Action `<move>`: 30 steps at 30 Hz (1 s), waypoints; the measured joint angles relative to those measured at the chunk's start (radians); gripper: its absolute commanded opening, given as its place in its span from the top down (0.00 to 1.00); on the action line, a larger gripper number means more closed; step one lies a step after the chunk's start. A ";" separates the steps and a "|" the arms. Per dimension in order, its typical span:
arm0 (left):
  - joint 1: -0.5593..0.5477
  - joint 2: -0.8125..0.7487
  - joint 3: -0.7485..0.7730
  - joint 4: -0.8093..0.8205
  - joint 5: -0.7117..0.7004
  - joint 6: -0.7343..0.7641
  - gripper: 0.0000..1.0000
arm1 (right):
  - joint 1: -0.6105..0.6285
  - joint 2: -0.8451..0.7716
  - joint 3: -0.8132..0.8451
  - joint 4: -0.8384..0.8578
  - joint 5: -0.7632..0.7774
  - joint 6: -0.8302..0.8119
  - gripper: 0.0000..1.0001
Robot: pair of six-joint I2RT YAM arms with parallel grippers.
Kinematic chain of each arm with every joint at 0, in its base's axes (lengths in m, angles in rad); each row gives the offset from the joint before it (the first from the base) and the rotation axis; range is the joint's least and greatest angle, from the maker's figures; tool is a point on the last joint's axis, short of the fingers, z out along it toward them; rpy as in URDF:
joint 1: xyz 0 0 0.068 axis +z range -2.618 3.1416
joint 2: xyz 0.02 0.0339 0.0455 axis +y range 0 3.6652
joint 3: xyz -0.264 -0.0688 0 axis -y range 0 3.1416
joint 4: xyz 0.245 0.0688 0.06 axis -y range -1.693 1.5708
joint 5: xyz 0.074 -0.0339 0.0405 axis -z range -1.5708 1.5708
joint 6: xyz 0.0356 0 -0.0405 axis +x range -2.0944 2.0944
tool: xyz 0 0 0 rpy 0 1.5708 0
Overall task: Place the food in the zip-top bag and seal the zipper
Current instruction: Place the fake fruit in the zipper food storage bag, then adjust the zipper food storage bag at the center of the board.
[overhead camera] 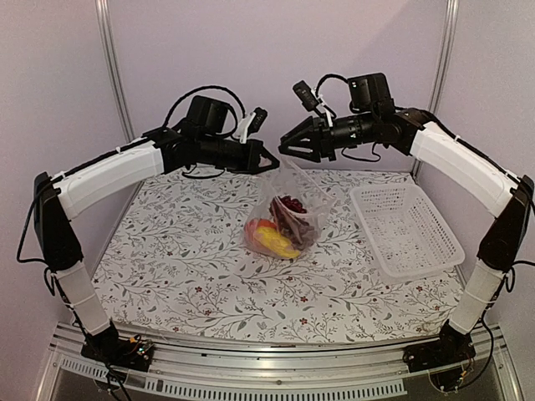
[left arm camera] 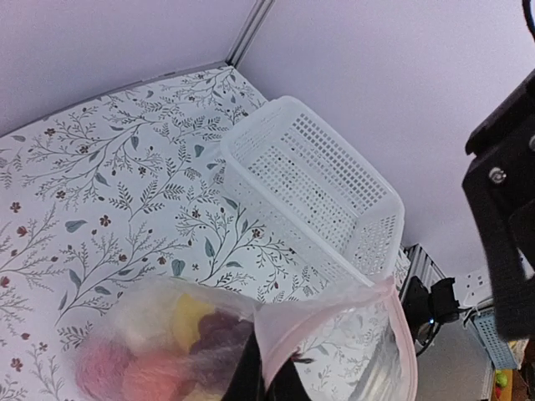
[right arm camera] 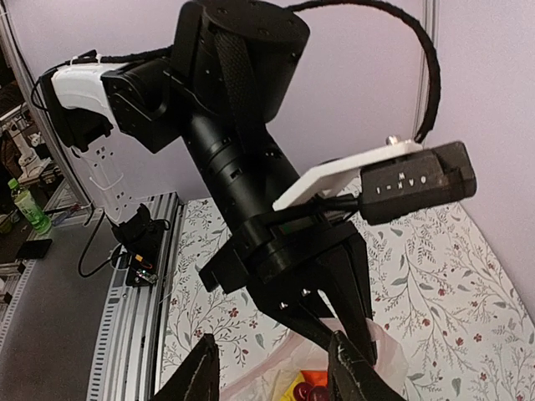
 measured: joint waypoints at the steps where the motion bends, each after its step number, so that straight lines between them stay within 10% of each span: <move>1: 0.001 0.000 0.000 -0.005 0.000 0.000 1.00 | 0.000 0.002 -0.006 -0.026 0.005 -0.008 0.53; 23: 0.019 0.000 0.032 -0.099 -0.001 0.063 0.96 | 0.284 -0.009 -0.042 -0.394 0.465 -0.382 0.39; 30: 0.020 -0.001 0.040 -0.127 -0.014 0.098 0.84 | 0.307 0.068 -0.011 -0.396 0.652 -0.362 0.65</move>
